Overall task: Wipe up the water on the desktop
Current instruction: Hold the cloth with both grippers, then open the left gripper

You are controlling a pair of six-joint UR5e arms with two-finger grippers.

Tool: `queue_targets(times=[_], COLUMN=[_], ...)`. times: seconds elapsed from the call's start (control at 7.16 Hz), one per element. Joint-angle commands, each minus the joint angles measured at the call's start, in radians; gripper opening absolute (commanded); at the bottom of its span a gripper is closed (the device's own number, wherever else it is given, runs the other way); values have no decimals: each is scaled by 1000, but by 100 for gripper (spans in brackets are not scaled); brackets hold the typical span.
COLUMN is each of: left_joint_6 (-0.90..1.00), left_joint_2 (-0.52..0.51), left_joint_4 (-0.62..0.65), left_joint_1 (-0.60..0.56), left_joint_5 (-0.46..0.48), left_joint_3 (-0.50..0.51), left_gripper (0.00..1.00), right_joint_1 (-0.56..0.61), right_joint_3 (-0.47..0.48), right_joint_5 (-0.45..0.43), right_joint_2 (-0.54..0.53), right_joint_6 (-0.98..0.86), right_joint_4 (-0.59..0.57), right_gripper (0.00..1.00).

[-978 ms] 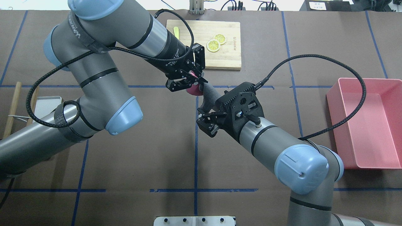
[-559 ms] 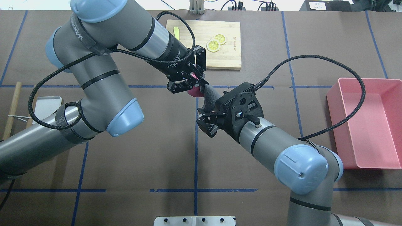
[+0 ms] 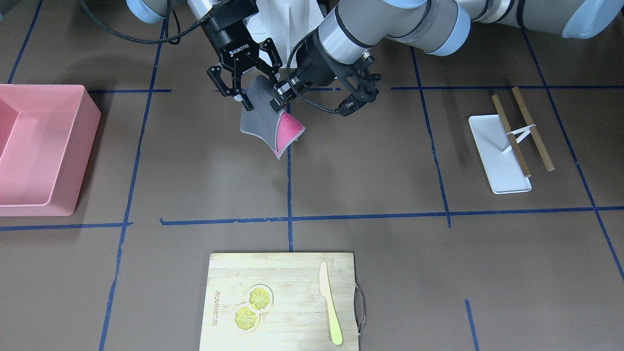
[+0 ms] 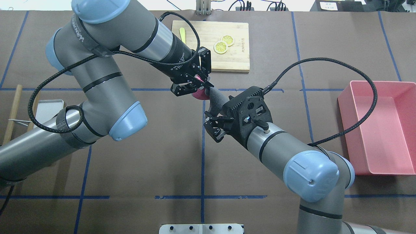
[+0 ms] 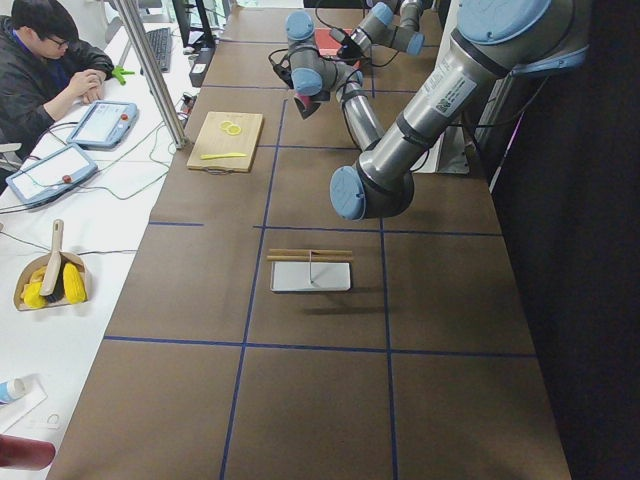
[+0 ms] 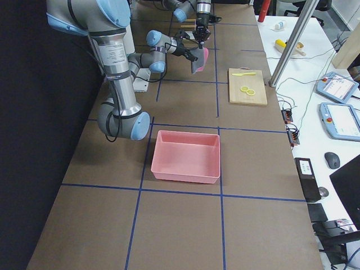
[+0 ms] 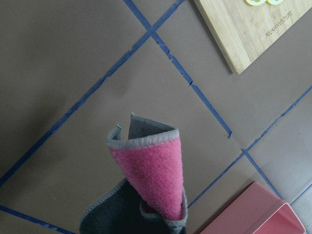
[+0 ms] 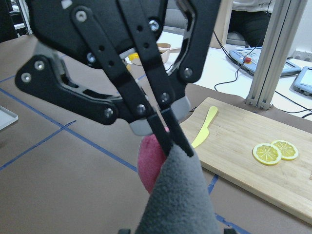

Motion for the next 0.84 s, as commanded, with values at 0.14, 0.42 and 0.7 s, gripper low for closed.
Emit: queue_targets(times=[0.14, 0.42, 0.7], left_joint_6=[0, 0, 2], left_joint_2=[0, 0, 0], left_joint_4=[0, 0, 0], left_joint_1=[-1, 1, 1], left_joint_5=[0, 0, 0], left_joint_3=[-1, -1, -1], left_gripper=[0, 3, 4], right_joint_1=[-3, -6, -6], right_joint_3=[1, 1, 3], right_joint_5=[1, 2, 2], right_joint_2=[-1, -1, -1], right_joint_6=[6, 9, 9], right_joint_4=[0, 2, 2], right_gripper=[10, 1, 0])
